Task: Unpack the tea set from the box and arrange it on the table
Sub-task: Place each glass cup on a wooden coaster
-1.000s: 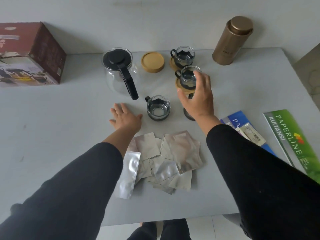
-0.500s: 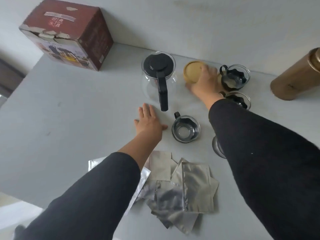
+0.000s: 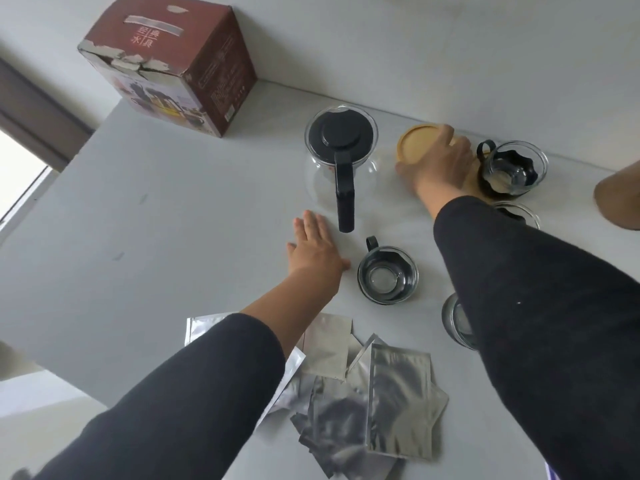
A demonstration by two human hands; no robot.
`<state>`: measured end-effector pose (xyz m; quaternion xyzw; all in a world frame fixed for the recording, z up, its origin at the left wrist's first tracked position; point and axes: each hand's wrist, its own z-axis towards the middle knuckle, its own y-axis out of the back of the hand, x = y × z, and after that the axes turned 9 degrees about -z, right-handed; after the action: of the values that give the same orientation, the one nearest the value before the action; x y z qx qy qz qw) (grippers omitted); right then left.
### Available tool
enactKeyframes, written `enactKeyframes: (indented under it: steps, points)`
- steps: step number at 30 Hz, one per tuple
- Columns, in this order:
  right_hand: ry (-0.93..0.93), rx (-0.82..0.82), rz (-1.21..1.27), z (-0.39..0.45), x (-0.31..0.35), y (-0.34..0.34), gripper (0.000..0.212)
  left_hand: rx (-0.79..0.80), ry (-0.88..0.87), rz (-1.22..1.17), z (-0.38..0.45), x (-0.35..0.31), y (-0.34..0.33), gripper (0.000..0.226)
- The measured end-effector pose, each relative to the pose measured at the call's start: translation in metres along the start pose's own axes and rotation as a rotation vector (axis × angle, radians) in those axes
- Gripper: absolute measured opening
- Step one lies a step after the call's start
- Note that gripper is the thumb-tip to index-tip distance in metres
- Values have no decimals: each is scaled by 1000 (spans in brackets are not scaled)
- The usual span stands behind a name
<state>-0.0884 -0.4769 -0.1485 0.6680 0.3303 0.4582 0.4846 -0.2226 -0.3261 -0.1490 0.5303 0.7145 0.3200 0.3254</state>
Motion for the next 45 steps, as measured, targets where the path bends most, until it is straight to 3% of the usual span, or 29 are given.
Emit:
enactKeyframes:
  steps: [5,20,31,36,40,43,45]
  points:
    - [-4,-90,0,-21,-4,12,86,-2,-13,15,-1,0,0,87]
    - [-28,160,-63,-87,-16,19,92,-22,-32,-27,-3,4,0,89]
    - [-14,176,-161,-83,-16,12,92,-23,-24,-44,-2,4,-2,88]
    - [51,33,45,-87,-27,29,71,-27,-36,-38,-2,3,-3,87]
    - [120,-332,286,-113,-45,41,54,-31,-39,-44,-2,4,-3,88]
    - [78,-586,278,-140,-70,41,60,-50,-61,-55,-4,6,-4,88]
    - [0,-643,271,-160,-88,36,70,-64,-75,-57,-4,9,-5,89]
